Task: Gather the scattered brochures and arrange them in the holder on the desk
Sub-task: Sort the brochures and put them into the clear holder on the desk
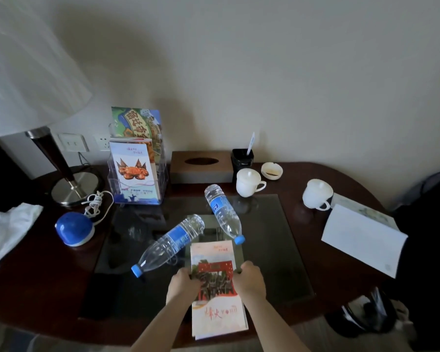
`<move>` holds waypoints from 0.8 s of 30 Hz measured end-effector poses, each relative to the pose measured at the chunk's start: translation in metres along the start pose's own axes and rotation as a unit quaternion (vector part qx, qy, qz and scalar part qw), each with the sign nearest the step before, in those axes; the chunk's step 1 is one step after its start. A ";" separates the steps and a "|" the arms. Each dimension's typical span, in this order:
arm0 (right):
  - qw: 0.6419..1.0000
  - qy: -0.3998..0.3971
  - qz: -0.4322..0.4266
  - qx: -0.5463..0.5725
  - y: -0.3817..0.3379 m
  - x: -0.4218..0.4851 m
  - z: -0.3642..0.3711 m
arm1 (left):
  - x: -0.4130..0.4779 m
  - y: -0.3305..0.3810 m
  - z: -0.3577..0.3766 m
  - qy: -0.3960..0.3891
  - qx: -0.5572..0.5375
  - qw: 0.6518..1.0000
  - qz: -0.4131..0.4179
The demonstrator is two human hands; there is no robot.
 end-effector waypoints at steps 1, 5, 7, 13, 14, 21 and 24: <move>1.000 0.005 0.008 0.001 0.003 -0.002 0.001 | -0.001 -0.003 0.003 0.009 -0.005 1.000 0.000; 0.998 -0.016 0.050 0.033 0.010 -0.008 0.004 | -0.005 -0.005 0.016 0.013 -0.050 0.998 -0.030; 0.995 -0.034 0.067 0.063 0.010 -0.010 0.005 | -0.006 -0.003 0.022 0.007 -0.081 0.995 -0.057; 0.984 -0.083 0.096 0.121 0.010 -0.009 0.006 | -0.008 -0.002 0.029 0.010 -0.115 0.987 -0.110; 0.983 -0.091 0.101 0.125 0.012 -0.009 0.007 | -0.008 -0.003 0.028 0.012 -0.125 0.985 -0.115; 0.985 -0.106 0.103 0.089 0.018 -0.008 0.010 | 0.006 -0.017 0.025 0.005 -0.174 0.974 -0.145; 0.988 -0.099 0.094 0.075 0.015 -0.011 0.009 | 0.007 -0.017 0.025 0.008 -0.171 0.975 -0.144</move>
Point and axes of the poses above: each hand's wrist, its own x-axis towards the middle knuckle, its own z-axis out of the palm, y = z × x, the point moved 4 cm from there along x, towards the middle knuckle, and after that the axes turned 7 degrees about -y, right-handed, at the moved point
